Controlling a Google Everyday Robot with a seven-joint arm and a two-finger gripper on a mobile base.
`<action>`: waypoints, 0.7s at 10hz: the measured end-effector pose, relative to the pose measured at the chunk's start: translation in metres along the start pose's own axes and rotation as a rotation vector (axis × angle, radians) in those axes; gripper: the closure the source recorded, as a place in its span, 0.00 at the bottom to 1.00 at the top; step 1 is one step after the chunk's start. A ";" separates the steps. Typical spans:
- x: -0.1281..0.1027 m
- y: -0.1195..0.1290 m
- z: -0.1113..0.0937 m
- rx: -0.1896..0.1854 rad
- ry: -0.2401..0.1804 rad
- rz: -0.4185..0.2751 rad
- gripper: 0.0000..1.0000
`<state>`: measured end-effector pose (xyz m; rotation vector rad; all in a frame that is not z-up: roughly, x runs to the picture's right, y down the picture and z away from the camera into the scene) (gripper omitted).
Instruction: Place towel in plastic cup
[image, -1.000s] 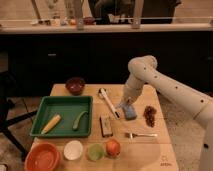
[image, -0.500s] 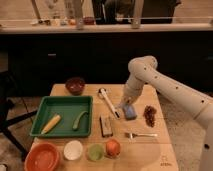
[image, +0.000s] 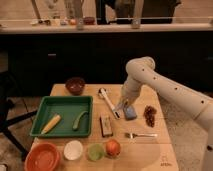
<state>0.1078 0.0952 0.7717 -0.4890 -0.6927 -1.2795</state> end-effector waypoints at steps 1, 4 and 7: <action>-0.016 -0.004 0.000 -0.001 -0.004 -0.028 1.00; -0.051 -0.030 -0.004 -0.015 -0.004 -0.125 1.00; -0.077 -0.059 -0.007 -0.067 -0.003 -0.221 1.00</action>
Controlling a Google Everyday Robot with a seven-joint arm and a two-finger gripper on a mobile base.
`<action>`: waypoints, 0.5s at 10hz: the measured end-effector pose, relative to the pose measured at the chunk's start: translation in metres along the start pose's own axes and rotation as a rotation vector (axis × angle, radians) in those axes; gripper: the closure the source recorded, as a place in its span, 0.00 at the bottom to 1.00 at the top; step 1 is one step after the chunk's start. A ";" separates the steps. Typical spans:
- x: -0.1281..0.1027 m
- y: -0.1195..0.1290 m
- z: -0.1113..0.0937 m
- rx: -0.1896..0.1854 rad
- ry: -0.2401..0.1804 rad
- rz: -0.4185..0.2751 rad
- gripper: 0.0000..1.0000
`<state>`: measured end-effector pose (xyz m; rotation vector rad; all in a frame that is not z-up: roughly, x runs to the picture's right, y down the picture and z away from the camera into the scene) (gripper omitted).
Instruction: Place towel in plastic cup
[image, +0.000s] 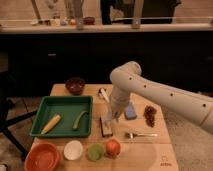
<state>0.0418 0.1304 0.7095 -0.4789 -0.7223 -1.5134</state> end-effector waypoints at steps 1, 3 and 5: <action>-0.006 -0.006 -0.001 -0.011 -0.003 -0.020 1.00; -0.021 -0.017 -0.002 -0.036 -0.011 -0.063 1.00; -0.034 -0.023 -0.001 -0.047 -0.020 -0.086 1.00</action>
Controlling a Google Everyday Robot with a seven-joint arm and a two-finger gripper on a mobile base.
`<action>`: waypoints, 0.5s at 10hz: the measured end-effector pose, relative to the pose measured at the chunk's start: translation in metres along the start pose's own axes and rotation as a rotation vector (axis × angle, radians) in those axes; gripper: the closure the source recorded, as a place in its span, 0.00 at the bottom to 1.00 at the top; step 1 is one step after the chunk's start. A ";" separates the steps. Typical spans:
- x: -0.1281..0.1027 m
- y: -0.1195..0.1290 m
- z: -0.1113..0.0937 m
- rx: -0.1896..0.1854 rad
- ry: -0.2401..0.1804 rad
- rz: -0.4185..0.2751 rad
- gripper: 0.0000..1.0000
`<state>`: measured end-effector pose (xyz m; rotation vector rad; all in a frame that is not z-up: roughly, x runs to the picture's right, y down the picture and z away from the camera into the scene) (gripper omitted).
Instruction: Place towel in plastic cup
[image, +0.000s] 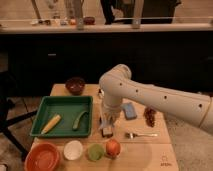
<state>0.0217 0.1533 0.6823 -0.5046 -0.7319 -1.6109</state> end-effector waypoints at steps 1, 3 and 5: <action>-0.007 -0.002 0.001 -0.003 -0.008 -0.006 1.00; -0.018 -0.008 0.006 -0.003 -0.025 -0.020 1.00; -0.028 -0.016 0.011 0.009 -0.041 -0.038 1.00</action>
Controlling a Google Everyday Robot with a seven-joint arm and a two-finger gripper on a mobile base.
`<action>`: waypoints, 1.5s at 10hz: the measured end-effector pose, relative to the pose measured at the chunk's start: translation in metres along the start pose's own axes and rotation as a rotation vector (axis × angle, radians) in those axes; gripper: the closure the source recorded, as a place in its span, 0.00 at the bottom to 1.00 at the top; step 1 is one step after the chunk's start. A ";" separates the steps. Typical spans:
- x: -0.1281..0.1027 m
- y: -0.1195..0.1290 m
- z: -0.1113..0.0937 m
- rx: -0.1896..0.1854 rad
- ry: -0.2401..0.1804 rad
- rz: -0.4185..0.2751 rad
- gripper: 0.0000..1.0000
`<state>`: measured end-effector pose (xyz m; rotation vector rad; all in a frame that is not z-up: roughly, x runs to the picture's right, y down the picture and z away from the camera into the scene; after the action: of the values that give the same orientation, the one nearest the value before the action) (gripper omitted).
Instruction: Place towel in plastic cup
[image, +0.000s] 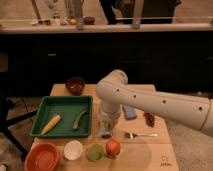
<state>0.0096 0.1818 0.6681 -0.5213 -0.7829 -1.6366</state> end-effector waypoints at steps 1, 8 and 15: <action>-0.007 -0.010 0.004 0.010 -0.008 -0.013 1.00; -0.007 -0.012 0.005 0.011 -0.013 -0.021 1.00; -0.033 -0.062 0.020 -0.028 -0.079 -0.174 1.00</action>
<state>-0.0449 0.2242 0.6449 -0.5529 -0.8858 -1.7982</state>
